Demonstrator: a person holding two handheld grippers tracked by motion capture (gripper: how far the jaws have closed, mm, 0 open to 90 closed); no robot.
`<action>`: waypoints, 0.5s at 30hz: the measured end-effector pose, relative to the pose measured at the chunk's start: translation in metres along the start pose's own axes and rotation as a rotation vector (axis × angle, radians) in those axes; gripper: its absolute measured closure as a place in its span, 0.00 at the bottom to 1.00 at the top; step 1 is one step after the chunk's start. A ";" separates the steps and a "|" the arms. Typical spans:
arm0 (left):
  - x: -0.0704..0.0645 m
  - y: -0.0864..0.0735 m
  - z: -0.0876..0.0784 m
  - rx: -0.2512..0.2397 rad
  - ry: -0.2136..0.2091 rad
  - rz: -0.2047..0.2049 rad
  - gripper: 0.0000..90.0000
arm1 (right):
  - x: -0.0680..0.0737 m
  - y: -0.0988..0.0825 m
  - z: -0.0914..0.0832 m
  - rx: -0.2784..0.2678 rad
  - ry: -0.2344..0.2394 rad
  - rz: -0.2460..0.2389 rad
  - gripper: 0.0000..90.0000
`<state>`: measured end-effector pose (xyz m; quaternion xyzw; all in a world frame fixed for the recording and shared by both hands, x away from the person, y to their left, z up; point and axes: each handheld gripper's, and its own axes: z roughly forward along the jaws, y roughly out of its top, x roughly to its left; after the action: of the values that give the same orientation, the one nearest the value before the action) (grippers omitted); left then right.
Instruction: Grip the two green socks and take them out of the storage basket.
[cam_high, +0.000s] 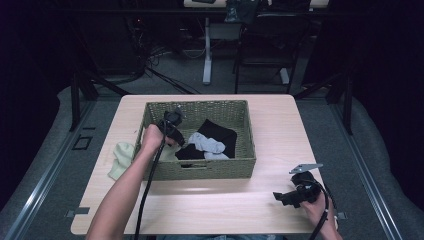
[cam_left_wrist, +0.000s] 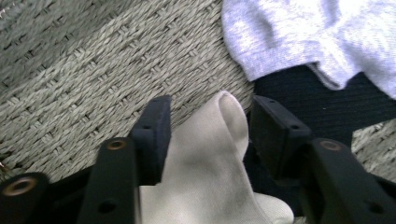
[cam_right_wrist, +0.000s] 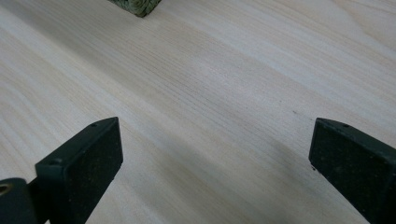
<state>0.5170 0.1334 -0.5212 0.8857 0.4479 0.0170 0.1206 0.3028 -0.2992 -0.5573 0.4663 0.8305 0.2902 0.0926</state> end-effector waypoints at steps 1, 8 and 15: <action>0.001 0.000 0.001 0.011 0.006 0.002 0.60 | 0.000 0.000 0.000 0.002 -0.004 -0.001 0.02; 0.003 -0.001 0.005 0.033 0.023 -0.015 0.88 | 0.000 0.000 0.000 0.001 -0.003 0.000 0.02; 0.001 -0.007 -0.018 -0.031 0.039 0.008 0.96 | 0.000 0.000 0.000 -0.004 -0.002 0.000 0.02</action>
<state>0.5095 0.1421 -0.5052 0.8850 0.4464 0.0417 0.1257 0.3029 -0.2994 -0.5575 0.4664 0.8298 0.2916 0.0942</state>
